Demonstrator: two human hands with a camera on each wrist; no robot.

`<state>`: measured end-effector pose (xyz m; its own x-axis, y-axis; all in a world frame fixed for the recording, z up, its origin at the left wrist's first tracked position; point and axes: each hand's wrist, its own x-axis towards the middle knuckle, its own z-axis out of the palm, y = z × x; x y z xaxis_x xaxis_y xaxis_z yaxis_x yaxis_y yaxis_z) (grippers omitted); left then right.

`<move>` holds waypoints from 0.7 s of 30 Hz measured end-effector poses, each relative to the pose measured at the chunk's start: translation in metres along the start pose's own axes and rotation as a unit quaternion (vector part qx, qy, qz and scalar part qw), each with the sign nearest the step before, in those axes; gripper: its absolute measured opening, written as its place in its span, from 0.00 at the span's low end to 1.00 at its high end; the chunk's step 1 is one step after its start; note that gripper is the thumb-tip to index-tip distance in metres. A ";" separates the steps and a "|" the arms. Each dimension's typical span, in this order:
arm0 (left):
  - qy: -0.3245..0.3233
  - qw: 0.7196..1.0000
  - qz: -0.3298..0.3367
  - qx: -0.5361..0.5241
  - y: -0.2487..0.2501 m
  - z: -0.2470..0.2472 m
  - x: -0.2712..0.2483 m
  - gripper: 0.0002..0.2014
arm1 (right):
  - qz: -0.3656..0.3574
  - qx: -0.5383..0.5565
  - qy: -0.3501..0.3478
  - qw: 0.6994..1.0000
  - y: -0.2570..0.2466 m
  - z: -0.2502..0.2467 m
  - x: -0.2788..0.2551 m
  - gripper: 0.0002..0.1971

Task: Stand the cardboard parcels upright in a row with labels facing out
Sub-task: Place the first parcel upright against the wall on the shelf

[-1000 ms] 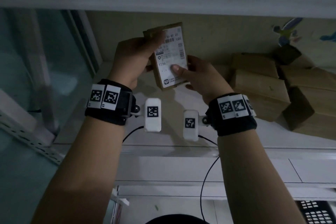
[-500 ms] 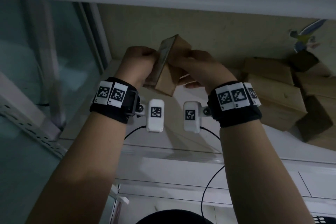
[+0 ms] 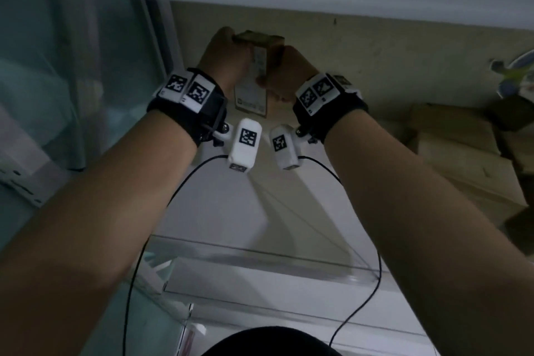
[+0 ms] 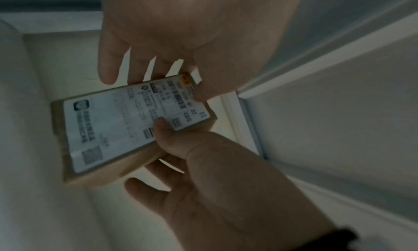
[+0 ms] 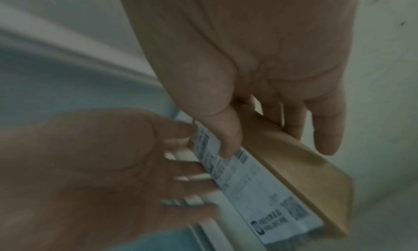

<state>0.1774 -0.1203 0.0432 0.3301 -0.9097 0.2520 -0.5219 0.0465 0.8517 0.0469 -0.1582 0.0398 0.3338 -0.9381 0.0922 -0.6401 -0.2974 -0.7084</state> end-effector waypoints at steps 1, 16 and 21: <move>0.012 0.997 0.028 0.070 -0.005 0.001 0.008 0.17 | -0.003 -0.011 -0.007 1.000 0.002 0.002 0.008 0.28; -0.039 0.939 0.147 0.308 -0.048 0.041 0.065 0.08 | 0.075 -0.088 -0.005 0.993 0.067 0.020 0.079 0.35; -0.012 0.937 0.173 0.303 -0.050 0.055 0.068 0.17 | 0.094 -0.074 0.041 0.992 0.082 0.028 0.098 0.37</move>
<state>0.1829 -0.2071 -0.0076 0.0445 -0.8926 0.4487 -0.9474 0.1048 0.3024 0.0469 -0.2699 -0.0291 0.1453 -0.9890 0.0279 -0.7822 -0.1321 -0.6088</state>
